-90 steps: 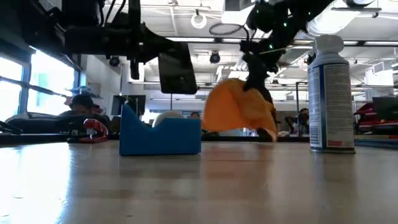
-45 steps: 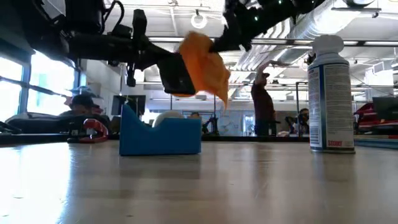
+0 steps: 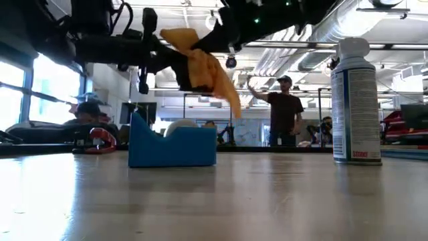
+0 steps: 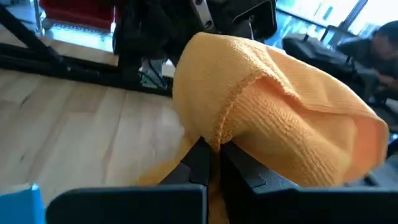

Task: Apply microfiber cloth
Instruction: Wipe the back of the cellphone with an orange microfiber cloth

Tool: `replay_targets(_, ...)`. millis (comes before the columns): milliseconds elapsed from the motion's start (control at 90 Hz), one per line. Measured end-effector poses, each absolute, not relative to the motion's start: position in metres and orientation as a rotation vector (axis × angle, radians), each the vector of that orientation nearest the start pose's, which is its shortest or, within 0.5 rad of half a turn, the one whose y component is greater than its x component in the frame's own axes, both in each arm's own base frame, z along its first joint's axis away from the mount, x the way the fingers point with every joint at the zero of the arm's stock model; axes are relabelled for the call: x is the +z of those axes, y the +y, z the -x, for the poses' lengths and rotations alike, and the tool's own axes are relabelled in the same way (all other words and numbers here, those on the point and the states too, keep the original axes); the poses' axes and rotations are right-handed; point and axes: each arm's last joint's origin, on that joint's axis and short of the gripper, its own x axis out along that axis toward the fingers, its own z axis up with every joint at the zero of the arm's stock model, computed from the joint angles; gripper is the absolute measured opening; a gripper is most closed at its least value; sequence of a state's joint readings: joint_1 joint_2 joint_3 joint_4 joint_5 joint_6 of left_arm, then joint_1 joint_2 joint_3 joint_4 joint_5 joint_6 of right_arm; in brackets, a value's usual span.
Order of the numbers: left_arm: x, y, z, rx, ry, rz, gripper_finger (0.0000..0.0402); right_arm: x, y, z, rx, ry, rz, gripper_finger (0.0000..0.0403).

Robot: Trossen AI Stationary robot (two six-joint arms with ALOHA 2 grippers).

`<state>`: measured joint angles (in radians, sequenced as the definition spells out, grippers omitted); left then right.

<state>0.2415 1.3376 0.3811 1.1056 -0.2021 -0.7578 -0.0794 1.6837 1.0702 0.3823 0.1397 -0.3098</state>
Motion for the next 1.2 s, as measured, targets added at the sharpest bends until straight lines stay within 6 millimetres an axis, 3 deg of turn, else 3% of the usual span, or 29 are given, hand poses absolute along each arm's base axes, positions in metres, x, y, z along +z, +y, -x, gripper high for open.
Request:
replay_targets(356, 0.222, 0.044, -0.247, 0.299, -0.319, 0.721, 0.0012, 0.248, -0.036, -0.391, -0.073, 0.238, 0.367, 0.0000)
replay_targets(600, 0.224, 0.041, -0.248, 0.298, -0.337, 0.723, 0.0012, 0.269, -0.041, -0.398, -0.218, 0.244, 0.485, 0.0000)
replay_targets(889, 0.220, 0.042, -0.246, 0.292, -0.313, 0.712, 0.0012, 0.299, -0.042, -0.402, -0.220, 0.498, 0.588, 0.0000)
replay_targets(1200, 0.218, 0.040, -0.247, 0.267, -0.289, 0.713, 0.0013, 0.329, -0.045, -0.390, -0.262, 0.741, 0.632, 0.0000)
